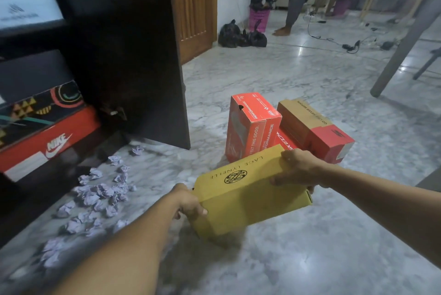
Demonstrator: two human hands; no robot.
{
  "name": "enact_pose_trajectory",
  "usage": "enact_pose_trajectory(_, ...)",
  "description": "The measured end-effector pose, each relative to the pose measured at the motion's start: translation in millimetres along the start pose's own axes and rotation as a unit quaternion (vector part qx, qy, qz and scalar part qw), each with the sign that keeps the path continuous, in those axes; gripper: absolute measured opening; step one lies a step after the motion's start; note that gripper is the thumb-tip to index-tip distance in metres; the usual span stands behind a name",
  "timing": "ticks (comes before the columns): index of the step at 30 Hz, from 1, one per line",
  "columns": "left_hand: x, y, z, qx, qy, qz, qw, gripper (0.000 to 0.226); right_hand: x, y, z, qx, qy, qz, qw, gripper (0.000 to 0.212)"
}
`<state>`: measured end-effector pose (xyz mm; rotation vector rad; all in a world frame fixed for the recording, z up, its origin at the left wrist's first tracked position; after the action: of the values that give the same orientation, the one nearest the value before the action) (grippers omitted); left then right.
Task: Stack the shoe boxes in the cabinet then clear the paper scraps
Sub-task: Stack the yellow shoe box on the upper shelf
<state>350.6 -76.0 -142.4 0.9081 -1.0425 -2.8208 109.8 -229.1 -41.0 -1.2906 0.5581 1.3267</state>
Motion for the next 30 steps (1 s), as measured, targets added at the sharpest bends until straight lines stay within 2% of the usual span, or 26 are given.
enact_pose_trajectory(1,-17,-3,4,-0.001,0.012,-0.001,1.000,0.072,-2,-13,4,-0.014,0.007,-0.001,1.000,0.072)
enact_pose_trajectory(3,-56,-8,14,0.004,0.053,0.013,0.998,0.075,-9,-41,13,-0.047,0.029,0.008,0.998,0.063)
enact_pose_trajectory(9,-184,-13,78,0.021,0.132,0.122,0.983,0.037,-42,-151,50,-0.119,0.086,-0.060,0.987,0.062)
enact_pose_trajectory(13,-271,-20,128,0.033,0.194,0.212,0.957,0.050,-59,-232,69,-0.173,0.113,-0.120,0.971,0.066)
enact_pose_trajectory(16,-327,-19,162,0.050,0.268,0.264,0.925,0.050,-74,-291,78,-0.221,0.126,-0.144,0.956,0.074)
enact_pose_trajectory(19,-382,-9,194,0.075,0.362,0.260,0.892,0.084,-97,-343,80,-0.259,0.138,-0.199,0.935,0.076)
enact_pose_trajectory(20,-402,-5,204,0.086,0.387,0.255,0.882,0.087,-106,-359,82,-0.272,0.141,-0.216,0.927,0.075)
enact_pose_trajectory(23,-455,12,246,0.122,0.465,0.252,0.840,0.081,-135,-403,89,-0.319,0.138,-0.280,0.895,0.076)
enact_pose_trajectory(26,-500,23,292,0.159,0.547,0.255,0.781,0.086,-163,-450,100,-0.375,0.125,-0.328,0.858,0.072)
enact_pose_trajectory(30,-541,27,336,0.166,0.622,0.277,0.714,0.084,-185,-519,108,-0.451,0.102,-0.369,0.806,0.075)
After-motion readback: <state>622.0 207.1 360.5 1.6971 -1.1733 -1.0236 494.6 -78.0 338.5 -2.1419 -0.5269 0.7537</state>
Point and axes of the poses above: each hand's wrist, its own z-axis away from the middle knuckle, its own x-axis out of the palm, y = z × x, the point moved 5 cm from there along -z, towards the middle knuckle, and after that the axes turned 8 degrees about y, right-handed, at the moved point
